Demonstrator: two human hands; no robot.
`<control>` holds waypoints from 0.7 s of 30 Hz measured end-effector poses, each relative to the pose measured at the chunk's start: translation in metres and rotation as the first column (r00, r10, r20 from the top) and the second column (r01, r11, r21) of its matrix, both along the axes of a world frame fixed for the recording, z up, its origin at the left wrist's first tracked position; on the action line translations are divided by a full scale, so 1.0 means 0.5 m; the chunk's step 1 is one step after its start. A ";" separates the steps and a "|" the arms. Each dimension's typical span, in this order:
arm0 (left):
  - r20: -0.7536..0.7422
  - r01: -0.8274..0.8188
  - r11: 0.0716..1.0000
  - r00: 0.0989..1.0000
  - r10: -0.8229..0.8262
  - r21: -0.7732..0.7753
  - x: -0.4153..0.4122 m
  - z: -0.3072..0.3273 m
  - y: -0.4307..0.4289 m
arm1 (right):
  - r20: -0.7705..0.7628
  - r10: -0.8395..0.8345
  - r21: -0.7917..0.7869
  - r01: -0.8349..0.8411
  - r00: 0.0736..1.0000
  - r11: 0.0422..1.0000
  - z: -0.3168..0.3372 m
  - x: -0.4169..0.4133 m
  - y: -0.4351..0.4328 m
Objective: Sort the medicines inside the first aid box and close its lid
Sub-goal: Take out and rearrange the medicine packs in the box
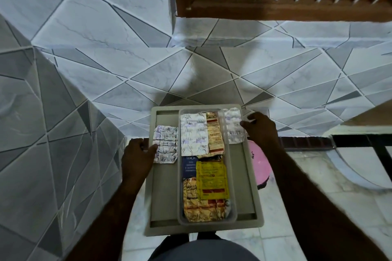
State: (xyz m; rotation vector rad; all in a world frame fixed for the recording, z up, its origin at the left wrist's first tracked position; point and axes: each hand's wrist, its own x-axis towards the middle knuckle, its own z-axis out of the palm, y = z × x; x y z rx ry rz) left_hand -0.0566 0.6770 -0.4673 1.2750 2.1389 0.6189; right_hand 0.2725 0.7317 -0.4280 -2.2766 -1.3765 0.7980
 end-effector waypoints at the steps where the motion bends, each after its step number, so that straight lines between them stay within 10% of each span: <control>1: -0.002 0.023 1.000 1.000 -0.023 -0.020 0.000 -0.010 0.000 | 0.013 -0.001 -0.031 0.002 1.000 1.000 -0.015 0.009 -0.008; 16: 0.006 -0.040 0.991 0.999 0.041 -0.129 -0.014 -0.015 0.004 | 0.096 -0.033 -0.060 0.039 0.995 0.997 -0.083 -0.011 -0.041; 21: 0.330 -0.184 0.962 0.912 0.244 -0.204 -0.037 -0.010 -0.005 | -0.043 -0.131 -0.087 0.127 0.990 0.988 -0.085 -0.003 -0.030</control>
